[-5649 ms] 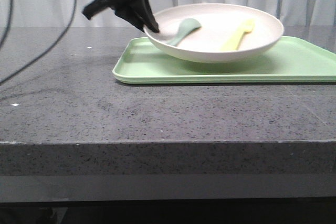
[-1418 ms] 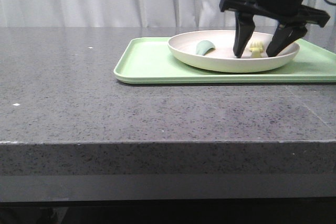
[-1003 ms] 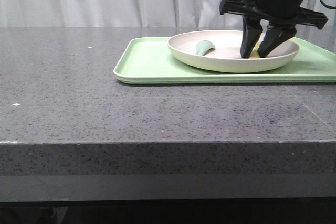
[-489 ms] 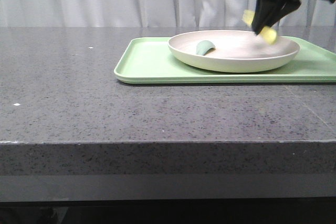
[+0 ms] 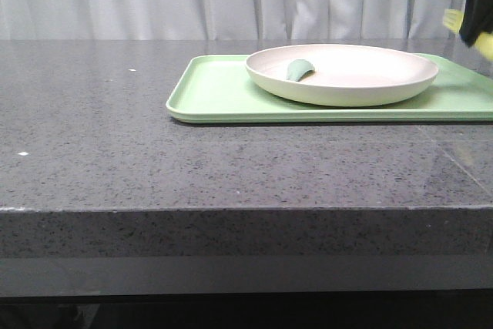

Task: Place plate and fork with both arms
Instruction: 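Grasp the yellow fork with the right gripper and move it off the plate, then set the fork on the tray beside the plate and open the right gripper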

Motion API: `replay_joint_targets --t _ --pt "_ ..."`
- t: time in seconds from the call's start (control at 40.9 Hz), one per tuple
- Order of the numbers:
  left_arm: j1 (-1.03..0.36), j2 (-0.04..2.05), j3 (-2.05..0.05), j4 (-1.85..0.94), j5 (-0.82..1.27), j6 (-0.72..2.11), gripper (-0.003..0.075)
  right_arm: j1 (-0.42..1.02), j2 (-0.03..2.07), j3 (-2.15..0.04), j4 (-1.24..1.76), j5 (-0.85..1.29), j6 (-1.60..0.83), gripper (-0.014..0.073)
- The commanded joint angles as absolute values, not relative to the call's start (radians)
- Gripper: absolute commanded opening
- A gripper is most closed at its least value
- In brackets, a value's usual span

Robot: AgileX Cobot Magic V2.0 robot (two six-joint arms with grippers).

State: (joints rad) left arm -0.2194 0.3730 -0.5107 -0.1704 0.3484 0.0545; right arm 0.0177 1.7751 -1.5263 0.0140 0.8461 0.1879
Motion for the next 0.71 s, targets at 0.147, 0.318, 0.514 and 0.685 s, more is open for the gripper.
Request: replay_joint_targets --t 0.147,0.318,0.514,0.685 --pt "-0.228 0.377 -0.538 -0.176 0.264 0.056 -0.0018 0.016 1.794 -1.551 0.010 0.812 0.167 0.0015" --pt "-0.228 0.377 -0.538 -0.176 0.264 0.056 -0.0018 0.016 1.818 -1.551 0.010 0.812 0.167 0.0017" --pt "-0.228 0.377 -0.538 -0.176 0.264 0.056 -0.0018 0.016 1.818 -1.551 0.010 0.817 0.167 0.0167" --pt "-0.228 0.377 -0.538 -0.176 0.264 0.056 -0.0018 0.014 1.784 -1.551 0.008 0.826 0.167 0.0301"
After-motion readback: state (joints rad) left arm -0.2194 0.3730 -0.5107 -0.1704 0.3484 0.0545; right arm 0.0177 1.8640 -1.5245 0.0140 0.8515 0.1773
